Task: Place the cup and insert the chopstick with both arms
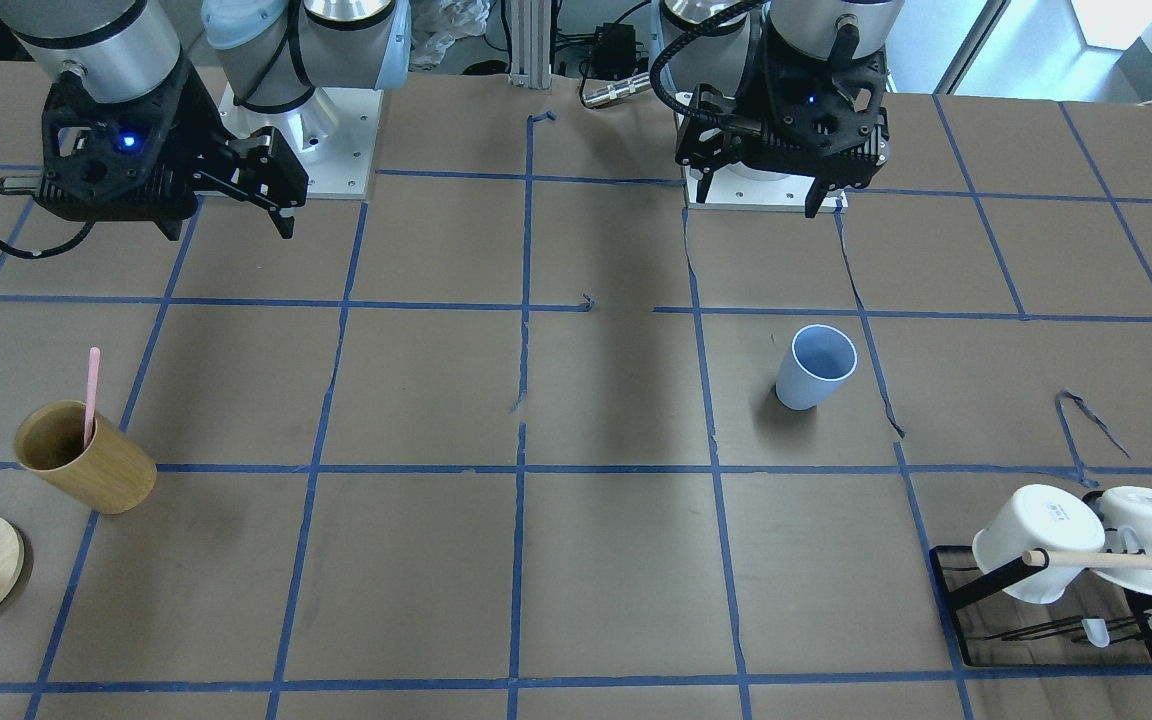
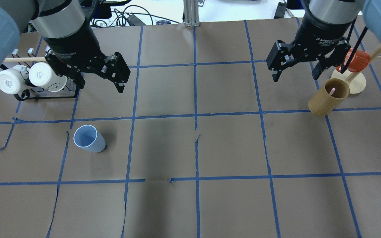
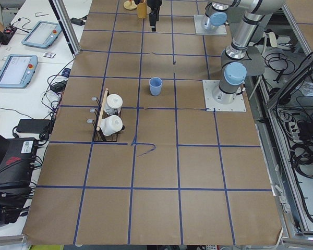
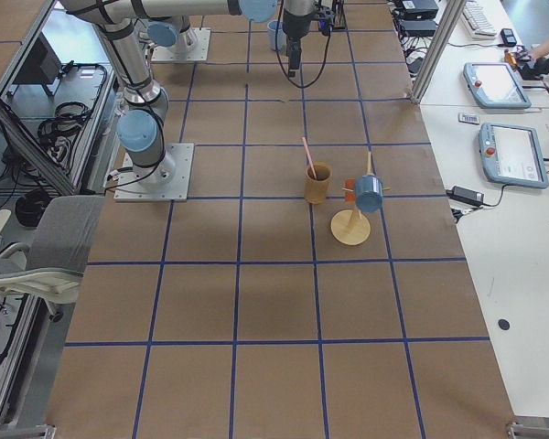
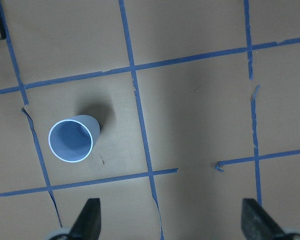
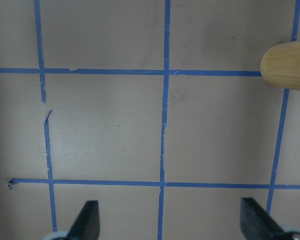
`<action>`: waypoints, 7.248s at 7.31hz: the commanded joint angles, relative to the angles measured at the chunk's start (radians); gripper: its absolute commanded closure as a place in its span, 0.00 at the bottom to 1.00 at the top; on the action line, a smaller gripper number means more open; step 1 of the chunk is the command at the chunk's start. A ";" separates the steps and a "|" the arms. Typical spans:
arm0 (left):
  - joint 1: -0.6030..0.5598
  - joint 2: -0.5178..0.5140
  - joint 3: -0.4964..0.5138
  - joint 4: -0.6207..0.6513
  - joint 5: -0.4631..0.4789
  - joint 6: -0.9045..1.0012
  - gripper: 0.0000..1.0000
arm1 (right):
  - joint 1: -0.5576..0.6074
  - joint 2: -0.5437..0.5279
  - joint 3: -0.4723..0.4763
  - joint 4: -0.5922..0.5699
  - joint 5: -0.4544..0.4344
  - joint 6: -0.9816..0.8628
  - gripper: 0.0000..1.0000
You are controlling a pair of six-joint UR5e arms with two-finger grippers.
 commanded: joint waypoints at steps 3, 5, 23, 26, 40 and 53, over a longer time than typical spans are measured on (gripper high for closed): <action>0.001 0.002 -0.002 0.001 -0.001 0.000 0.00 | -0.001 0.000 0.000 0.004 -0.006 -0.002 0.00; 0.001 0.002 -0.002 -0.001 -0.001 -0.001 0.00 | -0.001 0.000 0.000 0.007 -0.008 0.000 0.00; 0.004 0.002 -0.003 -0.001 -0.002 0.020 0.00 | -0.006 -0.002 0.023 0.008 -0.016 0.028 0.00; 0.004 0.002 -0.003 -0.001 -0.002 0.020 0.00 | -0.007 0.000 0.023 -0.002 -0.014 0.017 0.00; 0.217 -0.028 -0.427 0.498 0.004 0.304 0.00 | -0.377 0.247 0.041 -0.101 0.059 0.234 0.00; 0.209 -0.133 -0.509 0.681 0.004 0.165 1.00 | -0.377 0.261 0.055 -0.088 0.106 0.317 0.72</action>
